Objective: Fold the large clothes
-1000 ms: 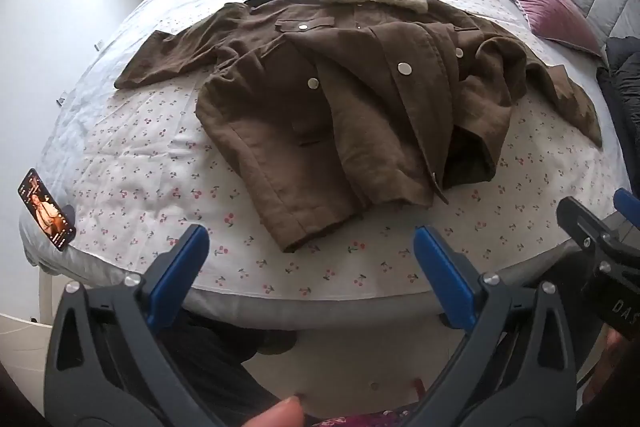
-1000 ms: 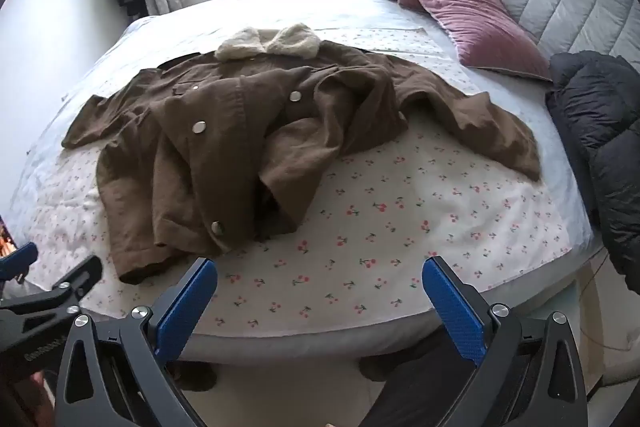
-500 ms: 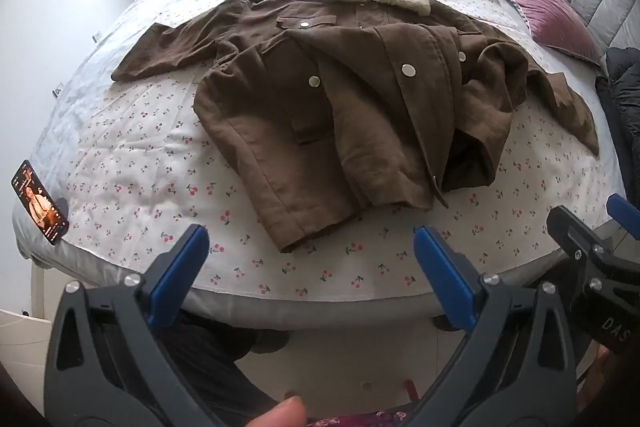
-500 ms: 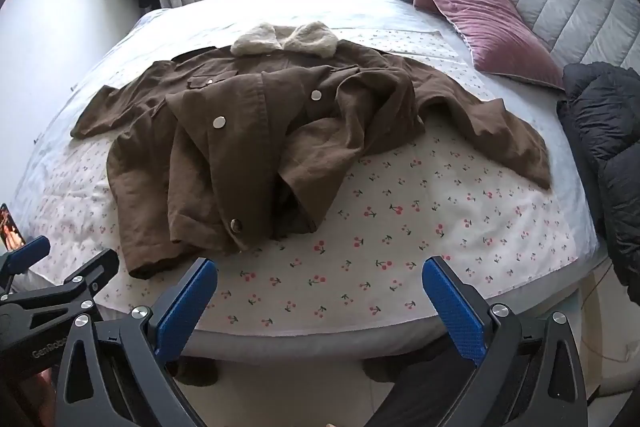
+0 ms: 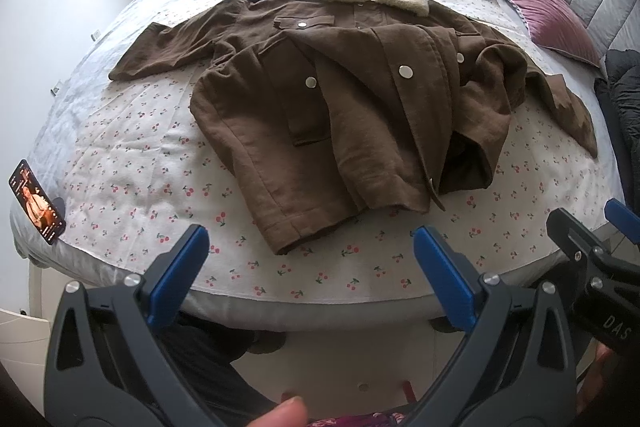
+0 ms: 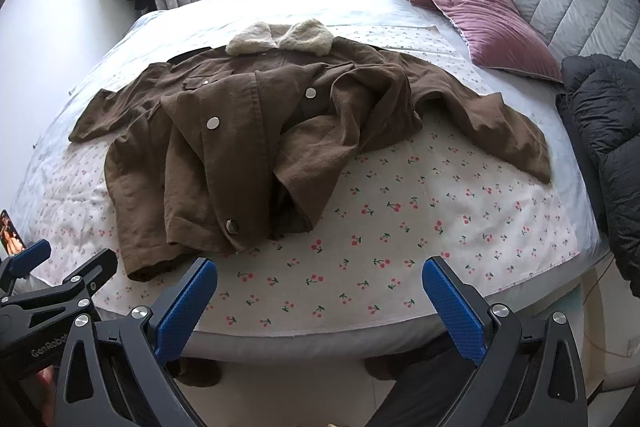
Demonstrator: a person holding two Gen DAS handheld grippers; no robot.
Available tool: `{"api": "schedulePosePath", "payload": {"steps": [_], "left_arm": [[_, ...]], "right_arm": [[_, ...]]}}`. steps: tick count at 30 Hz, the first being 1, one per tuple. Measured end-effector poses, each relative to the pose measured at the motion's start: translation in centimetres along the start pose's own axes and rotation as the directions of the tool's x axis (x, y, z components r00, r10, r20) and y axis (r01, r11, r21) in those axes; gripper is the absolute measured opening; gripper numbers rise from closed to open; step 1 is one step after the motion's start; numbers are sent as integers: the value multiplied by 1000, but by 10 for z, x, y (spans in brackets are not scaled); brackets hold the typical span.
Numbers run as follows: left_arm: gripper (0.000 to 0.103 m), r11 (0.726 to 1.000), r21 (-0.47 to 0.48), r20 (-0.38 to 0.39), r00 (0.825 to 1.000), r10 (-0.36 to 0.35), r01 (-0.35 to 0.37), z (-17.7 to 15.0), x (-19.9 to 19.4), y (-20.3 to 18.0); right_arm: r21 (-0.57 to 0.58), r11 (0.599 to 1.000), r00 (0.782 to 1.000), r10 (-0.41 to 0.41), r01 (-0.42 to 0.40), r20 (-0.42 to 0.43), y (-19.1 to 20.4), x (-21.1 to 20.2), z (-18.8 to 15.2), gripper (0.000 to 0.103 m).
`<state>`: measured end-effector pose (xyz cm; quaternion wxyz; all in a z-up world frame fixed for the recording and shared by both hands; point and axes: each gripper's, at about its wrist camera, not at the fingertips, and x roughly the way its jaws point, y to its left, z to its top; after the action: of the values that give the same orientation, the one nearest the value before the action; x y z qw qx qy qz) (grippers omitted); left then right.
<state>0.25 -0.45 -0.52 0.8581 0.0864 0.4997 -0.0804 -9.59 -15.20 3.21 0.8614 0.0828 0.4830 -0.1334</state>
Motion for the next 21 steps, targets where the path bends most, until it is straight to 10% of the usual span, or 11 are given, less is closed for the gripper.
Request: {"api": "schedulePosePath", "payload": {"steps": [21], "left_arm": [[102,1000,-1,-4,1000,1,-1,2,-1,-3]], "right_arm": [[1,1000,1000,2,-2,-2,0,0,1,103]]}}
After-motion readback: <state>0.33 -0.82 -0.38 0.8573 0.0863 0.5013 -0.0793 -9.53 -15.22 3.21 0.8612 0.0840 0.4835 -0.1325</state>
